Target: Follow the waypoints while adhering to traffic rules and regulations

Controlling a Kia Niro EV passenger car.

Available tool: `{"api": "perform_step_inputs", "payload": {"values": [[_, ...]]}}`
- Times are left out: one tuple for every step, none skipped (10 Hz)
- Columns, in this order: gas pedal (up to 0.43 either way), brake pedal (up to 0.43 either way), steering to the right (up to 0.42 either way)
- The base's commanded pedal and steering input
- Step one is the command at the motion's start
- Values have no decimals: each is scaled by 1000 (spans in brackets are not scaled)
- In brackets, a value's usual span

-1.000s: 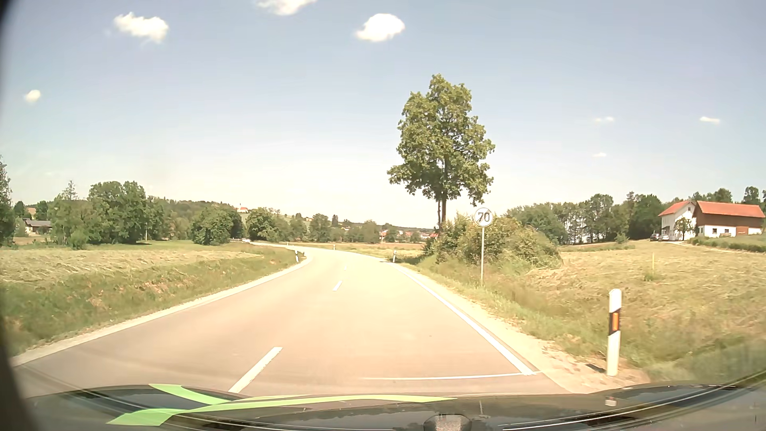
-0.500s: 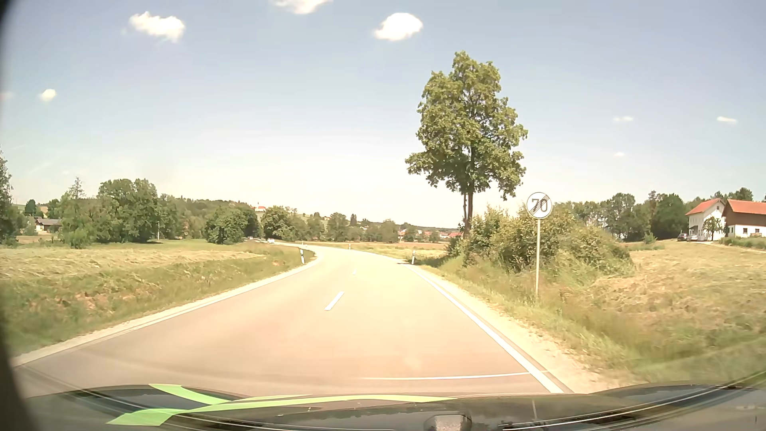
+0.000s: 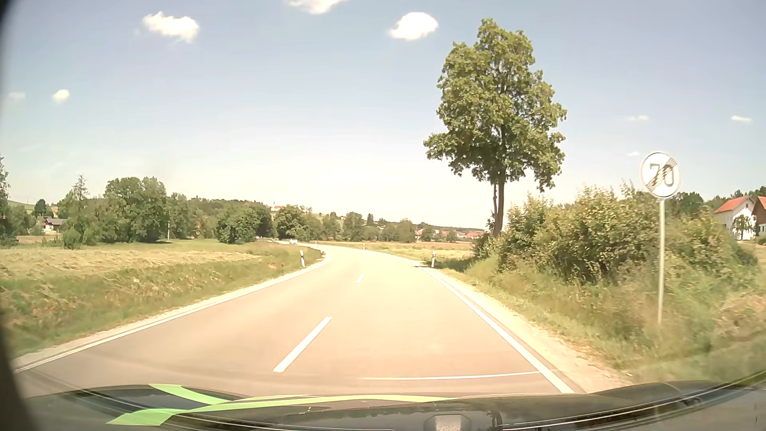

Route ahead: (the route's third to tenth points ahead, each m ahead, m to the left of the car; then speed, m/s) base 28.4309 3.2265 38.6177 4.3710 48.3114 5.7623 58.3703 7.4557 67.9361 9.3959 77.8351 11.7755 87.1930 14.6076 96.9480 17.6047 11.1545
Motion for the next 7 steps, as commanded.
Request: {"api": "perform_step_inputs", "payload": {"values": [[429, 0, -22], [429, 0, -8], [421, 0, -2], [421, 0, -5], [398, 0, -5], [370, 0, -5], [358, 0, -8]]}}
